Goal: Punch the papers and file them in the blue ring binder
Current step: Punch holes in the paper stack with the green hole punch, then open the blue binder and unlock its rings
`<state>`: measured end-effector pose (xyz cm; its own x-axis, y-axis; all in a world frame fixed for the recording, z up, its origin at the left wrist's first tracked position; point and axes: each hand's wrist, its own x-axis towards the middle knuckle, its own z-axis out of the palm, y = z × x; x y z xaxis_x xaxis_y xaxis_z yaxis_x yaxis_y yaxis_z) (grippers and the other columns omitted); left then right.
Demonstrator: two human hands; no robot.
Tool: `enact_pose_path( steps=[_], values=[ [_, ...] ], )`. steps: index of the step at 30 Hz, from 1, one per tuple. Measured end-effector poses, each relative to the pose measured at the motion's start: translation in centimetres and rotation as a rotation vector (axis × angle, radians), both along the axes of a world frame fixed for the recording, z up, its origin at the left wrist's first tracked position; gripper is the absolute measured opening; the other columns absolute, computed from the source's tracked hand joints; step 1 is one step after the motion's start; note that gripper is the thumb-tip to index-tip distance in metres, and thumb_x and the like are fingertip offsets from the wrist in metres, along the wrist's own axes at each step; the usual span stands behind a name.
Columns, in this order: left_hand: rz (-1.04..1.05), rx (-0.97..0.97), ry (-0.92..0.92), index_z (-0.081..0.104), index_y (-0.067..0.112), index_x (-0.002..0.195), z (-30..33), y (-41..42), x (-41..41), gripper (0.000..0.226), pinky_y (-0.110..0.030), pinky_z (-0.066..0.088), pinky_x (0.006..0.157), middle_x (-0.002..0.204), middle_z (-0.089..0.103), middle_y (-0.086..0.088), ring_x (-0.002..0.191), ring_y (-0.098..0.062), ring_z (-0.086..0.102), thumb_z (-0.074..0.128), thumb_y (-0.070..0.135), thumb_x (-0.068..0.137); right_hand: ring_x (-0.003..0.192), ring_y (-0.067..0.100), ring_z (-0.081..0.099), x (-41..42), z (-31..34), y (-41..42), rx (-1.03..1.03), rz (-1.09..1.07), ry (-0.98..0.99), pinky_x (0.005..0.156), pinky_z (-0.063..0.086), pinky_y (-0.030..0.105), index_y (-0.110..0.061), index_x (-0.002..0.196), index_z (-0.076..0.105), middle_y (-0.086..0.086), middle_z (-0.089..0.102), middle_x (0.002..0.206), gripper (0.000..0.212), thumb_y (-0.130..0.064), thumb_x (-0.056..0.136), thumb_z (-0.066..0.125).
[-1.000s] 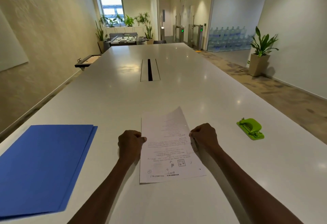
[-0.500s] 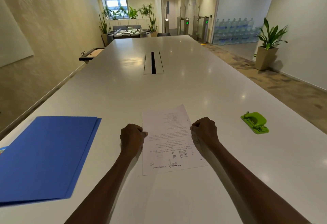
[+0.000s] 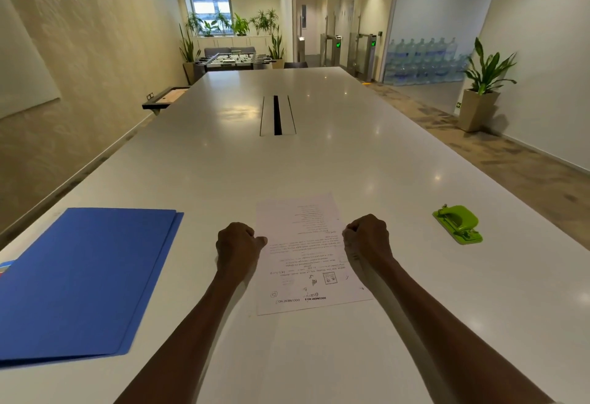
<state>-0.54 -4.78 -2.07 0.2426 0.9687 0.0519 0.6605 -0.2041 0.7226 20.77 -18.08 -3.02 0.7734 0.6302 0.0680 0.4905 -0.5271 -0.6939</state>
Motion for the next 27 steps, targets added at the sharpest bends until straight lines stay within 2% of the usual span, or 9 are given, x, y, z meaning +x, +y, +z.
enact_pose_path(
  steps=[3,7,9,11,13,15,18,20,27],
  values=[
    [0.007,0.009,-0.037,0.073,0.006,0.101,0.3,0.6,-0.8,0.042,-0.027,0.043,0.075,0.106,0.073,-0.009,0.1,-0.026,0.066,0.078,0.04,0.077,0.049,0.018,0.052,0.2,0.5,-0.3,0.041,-0.02,0.032,0.059,0.042,0.029,0.001,0.052,0.059,0.01,0.061,0.05,0.039,-0.023,0.083,0.062],
    [0.024,0.032,-0.098,0.072,0.003,0.107,1.9,1.6,-2.6,0.04,-0.03,0.046,0.084,0.108,0.073,-0.013,0.105,-0.027,0.066,0.076,0.033,0.081,0.043,0.016,0.045,-1.1,2.4,-0.9,0.158,-0.074,-0.013,0.054,0.036,0.029,-0.008,0.044,0.05,0.002,0.051,0.042,0.046,-0.022,0.088,0.058],
    [0.028,0.048,-0.129,0.071,0.003,0.111,2.7,2.0,-3.9,0.04,-0.026,0.044,0.08,0.109,0.072,-0.012,0.104,-0.025,0.066,0.076,0.03,0.082,0.051,0.019,0.056,-2.6,3.5,-0.7,0.209,-0.066,-0.047,0.057,0.04,0.029,-0.006,0.054,0.063,0.005,0.062,0.051,0.04,-0.024,0.089,0.058],
    [0.026,0.059,-0.167,0.069,0.003,0.114,3.2,2.6,-5.3,0.042,-0.023,0.041,0.076,0.108,0.072,-0.01,0.1,-0.022,0.067,0.077,0.028,0.081,0.07,0.022,0.065,-4.5,4.7,-0.4,0.264,-0.063,-0.063,0.069,0.047,0.03,-0.006,0.075,0.075,0.006,0.074,0.074,0.03,-0.025,0.09,0.059],
    [0.032,0.072,-0.168,0.066,0.005,0.118,3.7,3.0,-6.7,0.045,-0.021,0.041,0.075,0.108,0.071,-0.007,0.095,-0.019,0.066,0.076,0.029,0.081,0.082,0.018,0.067,-6.7,5.8,0.1,0.317,-0.057,-0.081,0.077,0.045,0.026,-0.009,0.089,0.077,0.003,0.076,0.09,0.024,-0.025,0.09,0.06],
    [0.027,0.089,-0.18,0.063,0.007,0.122,3.8,3.6,-8.2,0.049,-0.027,0.046,0.083,0.113,0.068,-0.006,0.102,-0.021,0.064,0.077,0.03,0.081,0.083,0.013,0.066,-9.2,6.8,0.6,0.362,-0.036,-0.114,0.08,0.043,0.024,-0.012,0.096,0.077,0.001,0.075,0.099,0.022,-0.025,0.09,0.061],
    [0.001,0.096,-0.222,0.061,0.009,0.125,3.7,4.4,-10.7,0.054,-0.04,0.05,0.095,0.118,0.066,-0.007,0.107,-0.022,0.063,0.078,0.031,0.079,0.071,0.001,0.059,-13.2,7.5,1.5,0.428,0.003,-0.136,0.074,0.041,0.015,-0.014,0.098,0.077,0.001,0.074,0.098,0.018,-0.023,0.09,0.063],
    [-0.015,0.092,-0.233,0.061,0.009,0.125,3.5,4.9,-12.5,0.053,-0.037,0.049,0.096,0.12,0.066,-0.006,0.109,-0.02,0.062,0.078,0.03,0.079,0.068,-0.006,0.055,-15.7,7.3,2.3,0.414,0.043,-0.154,0.067,0.036,0.005,-0.015,0.098,0.077,0.001,0.073,0.094,0.017,-0.023,0.089,0.064],
    [-0.082,0.093,-0.145,0.063,0.003,0.123,2.6,6.8,-18.6,0.038,-0.031,0.046,0.095,0.121,0.066,-0.012,0.113,-0.025,0.061,0.068,0.021,0.09,0.072,0.002,0.059,-22.8,4.3,5.6,0.208,0.327,-0.141,0.064,0.032,-0.004,-0.018,0.098,0.078,-0.002,0.076,0.097,0.016,-0.023,0.087,0.067]
  ],
)
